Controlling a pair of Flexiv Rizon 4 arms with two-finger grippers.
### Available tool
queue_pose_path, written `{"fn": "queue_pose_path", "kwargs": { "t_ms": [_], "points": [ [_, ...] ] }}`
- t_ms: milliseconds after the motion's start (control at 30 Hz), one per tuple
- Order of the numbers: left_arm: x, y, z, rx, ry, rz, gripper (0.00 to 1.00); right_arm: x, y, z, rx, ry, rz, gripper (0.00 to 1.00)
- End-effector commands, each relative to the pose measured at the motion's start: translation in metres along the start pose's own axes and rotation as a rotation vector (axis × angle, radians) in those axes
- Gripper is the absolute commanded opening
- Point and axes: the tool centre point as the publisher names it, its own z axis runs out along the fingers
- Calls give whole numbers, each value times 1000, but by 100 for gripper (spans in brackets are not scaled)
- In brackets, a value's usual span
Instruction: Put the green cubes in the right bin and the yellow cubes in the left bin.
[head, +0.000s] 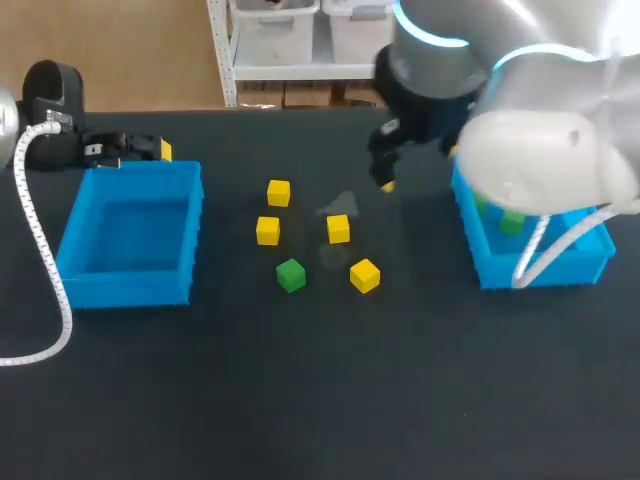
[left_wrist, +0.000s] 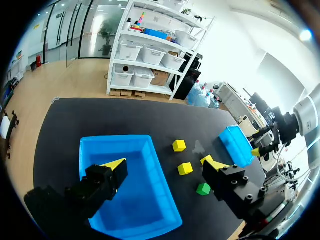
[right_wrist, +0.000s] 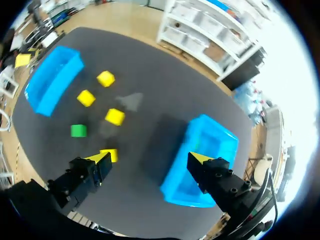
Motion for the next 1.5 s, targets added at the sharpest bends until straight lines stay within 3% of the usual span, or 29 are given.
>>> {"fn": "queue_pose_path", "kwargs": {
  "t_ms": [33,300,567,833,1500],
  "points": [
    [1,2,0,11,-6,2,100,-18,37,18,-31,49,-21,100],
    [1,2,0,11,-6,2,100,-35,87,44,-116,89,-32,100],
    [1,2,0,11,-6,2,100,-25,125,55,-151,139,-67,100],
    [1,2,0,11,-6,2,100,-16,137,62,-153,163,-8,100],
    [1,2,0,11,-6,2,100,-4,171,118,-98,171,11,100]
  ]
}}
